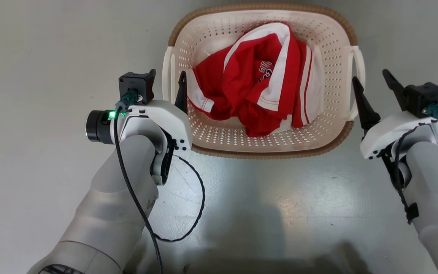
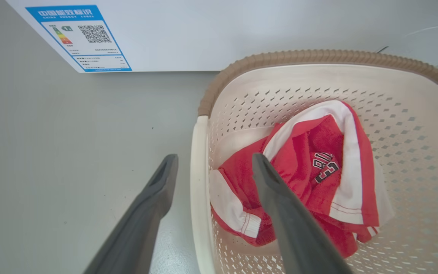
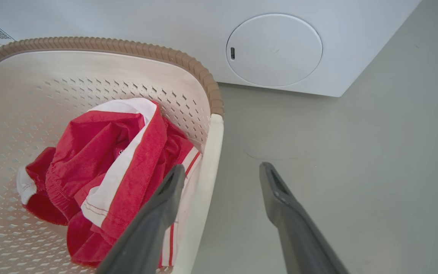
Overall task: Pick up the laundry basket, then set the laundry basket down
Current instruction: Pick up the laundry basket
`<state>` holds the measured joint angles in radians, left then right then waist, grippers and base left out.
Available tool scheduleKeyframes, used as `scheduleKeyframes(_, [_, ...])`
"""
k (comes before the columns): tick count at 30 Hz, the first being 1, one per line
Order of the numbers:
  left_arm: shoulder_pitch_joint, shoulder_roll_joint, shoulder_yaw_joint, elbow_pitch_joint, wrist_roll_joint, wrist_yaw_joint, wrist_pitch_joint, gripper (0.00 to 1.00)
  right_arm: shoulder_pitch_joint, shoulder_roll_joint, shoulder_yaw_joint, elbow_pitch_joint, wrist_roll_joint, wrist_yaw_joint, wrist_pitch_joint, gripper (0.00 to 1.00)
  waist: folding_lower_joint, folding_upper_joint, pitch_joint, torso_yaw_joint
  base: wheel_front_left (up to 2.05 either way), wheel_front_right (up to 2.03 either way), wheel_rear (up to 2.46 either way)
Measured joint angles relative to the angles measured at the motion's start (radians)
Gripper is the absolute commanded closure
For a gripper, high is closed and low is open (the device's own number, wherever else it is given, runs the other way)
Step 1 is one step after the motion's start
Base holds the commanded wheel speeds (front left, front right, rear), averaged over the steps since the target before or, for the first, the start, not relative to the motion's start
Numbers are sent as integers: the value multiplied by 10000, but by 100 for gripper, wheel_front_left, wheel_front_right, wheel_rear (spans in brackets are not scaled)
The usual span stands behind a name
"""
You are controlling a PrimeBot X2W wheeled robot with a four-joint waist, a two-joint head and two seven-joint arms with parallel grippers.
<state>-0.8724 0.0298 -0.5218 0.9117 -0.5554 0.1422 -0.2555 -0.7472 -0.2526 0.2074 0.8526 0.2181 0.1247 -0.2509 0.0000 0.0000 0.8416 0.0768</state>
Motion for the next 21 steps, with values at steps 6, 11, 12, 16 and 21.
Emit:
scheduleKeyframes(6, [-136,0,-23,146,-12,75,0,0,-169,-50,-17,-4,0,0,0,0,0,0,291,50,0,0,0])
scheduleKeyframes(11, [-303,-2,-155,232,-84,73,0,0,-186,-48,0,4,0,0,0,0,0,0,485,95,0,0,0])
scheduleKeyframes(12, [-333,-4,-196,251,-86,73,0,0,-196,-46,10,12,0,0,0,0,0,0,519,104,0,0,0])
scheduleKeyframes(16, [-443,-10,-322,322,-180,75,0,0,-427,-25,58,69,0,0,0,0,1,0,635,115,0,0,0])
scheduleKeyframes(21, [-651,-8,-491,476,-303,75,0,0,-606,35,178,228,31,0,-2,0,0,0,745,107,0,0,0])
